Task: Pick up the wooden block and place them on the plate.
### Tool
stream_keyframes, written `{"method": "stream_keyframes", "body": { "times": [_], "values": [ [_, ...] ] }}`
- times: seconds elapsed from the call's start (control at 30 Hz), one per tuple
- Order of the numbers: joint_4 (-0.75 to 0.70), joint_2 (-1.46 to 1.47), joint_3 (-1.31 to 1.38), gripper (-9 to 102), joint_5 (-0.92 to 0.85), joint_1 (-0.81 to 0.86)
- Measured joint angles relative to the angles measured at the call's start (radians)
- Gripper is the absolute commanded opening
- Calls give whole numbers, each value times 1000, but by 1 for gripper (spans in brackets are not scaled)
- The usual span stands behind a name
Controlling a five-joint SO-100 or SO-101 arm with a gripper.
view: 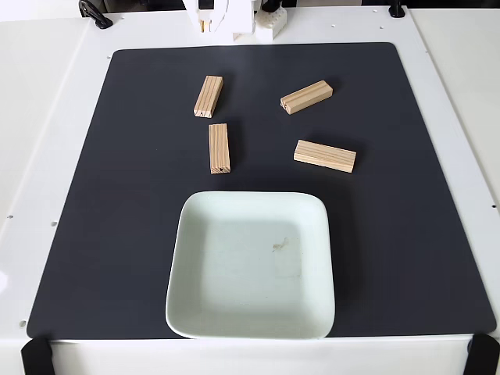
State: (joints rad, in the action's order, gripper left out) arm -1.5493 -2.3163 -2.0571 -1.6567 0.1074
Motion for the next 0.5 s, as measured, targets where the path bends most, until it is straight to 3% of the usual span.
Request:
{"method": "stream_keyframes", "body": {
  "times": [0.17, 0.5],
  "values": [
    [129, -17, -106, 25, 0, 9],
    [347, -17, -327, 25, -5, 41]
  ]
}}
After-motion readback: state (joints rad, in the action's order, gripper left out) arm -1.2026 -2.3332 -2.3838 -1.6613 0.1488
